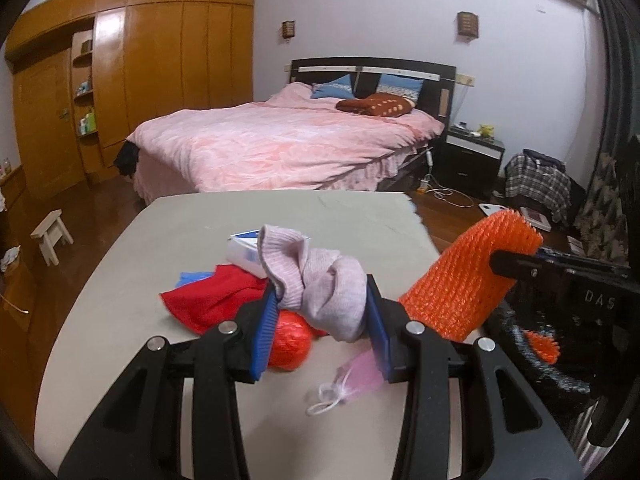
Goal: Collect trash
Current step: 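Carry the pink sock and orange foam sleeve into the bin and open both grippers, then move both grippers from the bin back to the items on the table, then grasp the pink face mask with the right gripper, then grasp the red plastic bag with the left gripper while the right gripper holds the mask, then carry the red plastic bag and pink mask into the bin and release both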
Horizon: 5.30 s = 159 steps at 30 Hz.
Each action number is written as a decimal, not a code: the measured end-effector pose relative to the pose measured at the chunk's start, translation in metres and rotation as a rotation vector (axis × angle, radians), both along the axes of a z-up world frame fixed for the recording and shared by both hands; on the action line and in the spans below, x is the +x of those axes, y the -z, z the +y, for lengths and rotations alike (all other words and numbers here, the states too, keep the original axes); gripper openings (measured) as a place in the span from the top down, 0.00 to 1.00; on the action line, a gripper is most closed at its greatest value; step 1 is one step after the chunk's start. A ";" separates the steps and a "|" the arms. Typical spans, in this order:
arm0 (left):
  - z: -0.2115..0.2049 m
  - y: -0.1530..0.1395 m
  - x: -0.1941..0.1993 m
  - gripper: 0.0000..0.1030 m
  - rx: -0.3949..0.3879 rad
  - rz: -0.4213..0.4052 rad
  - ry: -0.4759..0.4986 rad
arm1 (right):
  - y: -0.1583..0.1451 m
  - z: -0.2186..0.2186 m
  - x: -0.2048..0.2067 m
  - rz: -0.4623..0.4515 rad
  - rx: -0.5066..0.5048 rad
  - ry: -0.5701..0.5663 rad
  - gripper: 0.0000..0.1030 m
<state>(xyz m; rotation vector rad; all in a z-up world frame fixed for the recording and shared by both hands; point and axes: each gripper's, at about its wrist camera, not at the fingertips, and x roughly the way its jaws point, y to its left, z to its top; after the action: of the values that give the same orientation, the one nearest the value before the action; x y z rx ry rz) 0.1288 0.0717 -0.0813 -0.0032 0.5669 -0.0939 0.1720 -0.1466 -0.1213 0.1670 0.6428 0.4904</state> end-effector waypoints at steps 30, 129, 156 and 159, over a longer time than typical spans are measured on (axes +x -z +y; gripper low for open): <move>-0.185 -0.008 0.003 0.62 -0.039 -0.055 0.384 | -0.009 -0.177 -0.054 0.003 -0.111 0.361 0.88; 0.036 0.077 0.064 0.42 0.004 0.167 -0.043 | 0.071 0.057 0.038 0.083 -0.223 0.021 0.87; 0.021 0.016 0.007 0.70 -0.025 0.048 -0.012 | 0.019 0.034 0.000 -0.013 -0.129 0.037 0.87; 0.013 0.007 0.004 0.70 -0.027 0.036 0.001 | 0.012 0.026 -0.007 -0.029 -0.121 0.047 0.87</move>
<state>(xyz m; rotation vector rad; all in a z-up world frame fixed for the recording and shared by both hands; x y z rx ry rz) 0.1332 0.0843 -0.0884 -0.0307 0.6012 -0.1030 0.1647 -0.1209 -0.1330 0.0602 0.6370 0.4068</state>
